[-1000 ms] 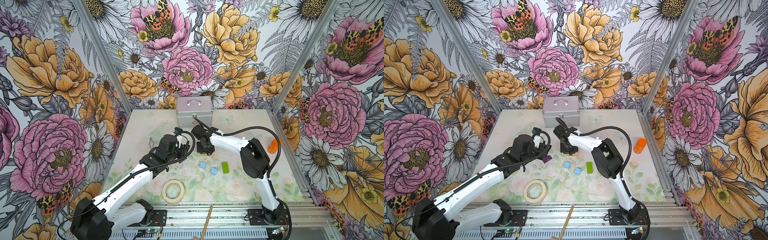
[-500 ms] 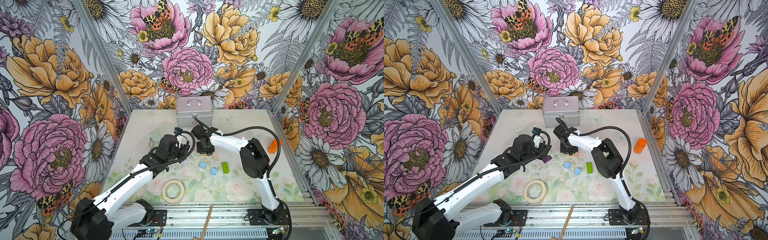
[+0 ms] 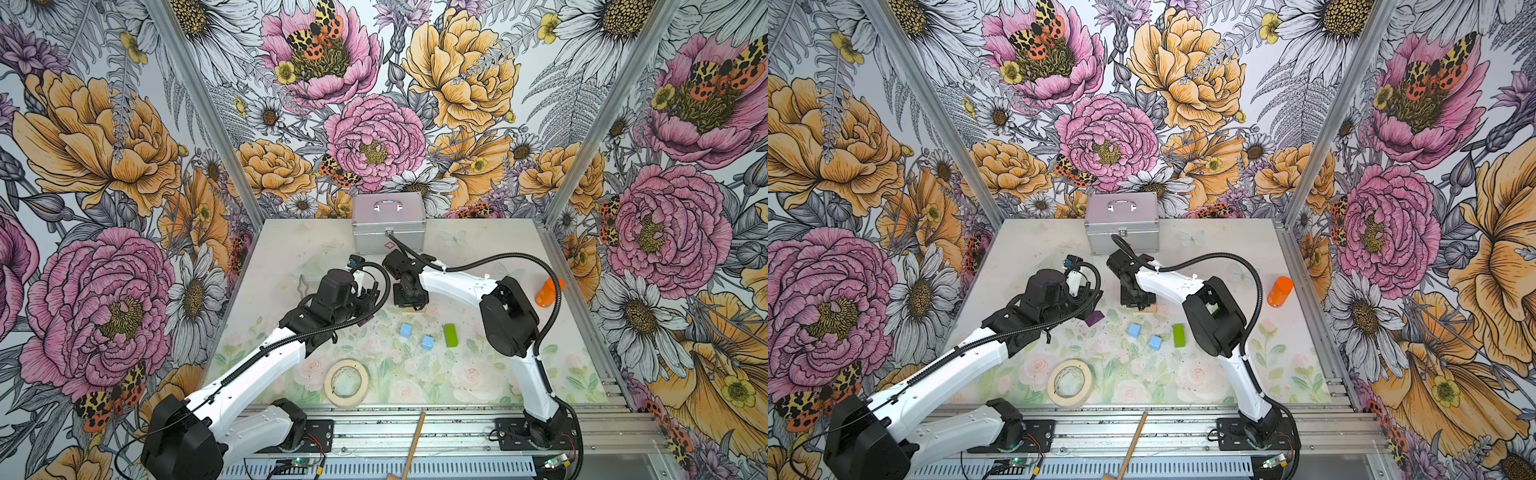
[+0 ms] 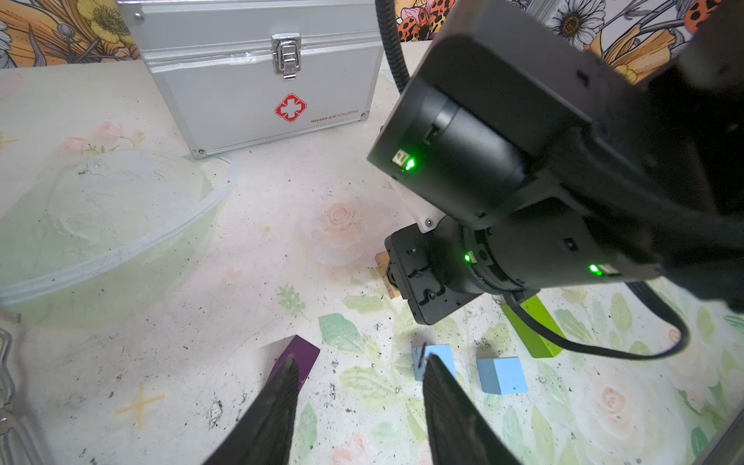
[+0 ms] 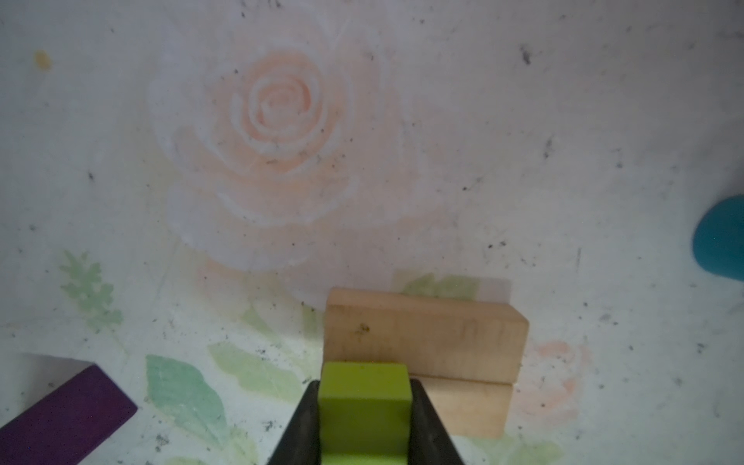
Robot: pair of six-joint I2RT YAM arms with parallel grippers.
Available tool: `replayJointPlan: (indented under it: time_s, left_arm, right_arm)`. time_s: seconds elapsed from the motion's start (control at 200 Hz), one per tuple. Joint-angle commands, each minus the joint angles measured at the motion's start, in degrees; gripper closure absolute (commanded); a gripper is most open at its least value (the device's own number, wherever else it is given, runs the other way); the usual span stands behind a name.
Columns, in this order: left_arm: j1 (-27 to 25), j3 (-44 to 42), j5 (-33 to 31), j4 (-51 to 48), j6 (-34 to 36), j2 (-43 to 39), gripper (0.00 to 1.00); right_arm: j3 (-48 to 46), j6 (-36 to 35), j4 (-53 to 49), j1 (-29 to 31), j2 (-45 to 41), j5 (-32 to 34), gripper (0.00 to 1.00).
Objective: Build the wood block tower
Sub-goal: 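Lower the held lime-green cube onto the wood blocks with the right gripper, then open the right gripper and raise it toward the other small lime-green cube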
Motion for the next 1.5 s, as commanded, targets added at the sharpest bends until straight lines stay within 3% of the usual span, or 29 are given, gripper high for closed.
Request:
replayJointPlan:
  time_s: [0.0,0.65,1.496]
  left_arm:
    - [-0.1,-0.83,-0.16,1.73,-0.3,-0.58,0.49]
    - [-0.2,-0.83,-0.31,1.68,-0.33,-0.63,0.49]
    - [-0.43,-0.74,-0.5,1.66,-0.28,-0.83,0.48]
  right_arm:
    - [1.72,0.76,0.49,-0.31,1.2,-0.33,0.77]
    - [1.54,0.78,0.45,-0.43,1.09,-0.47,0.61]
    - [1.97,0.35,0.32,-0.6,-8.42,4.1,0.53]
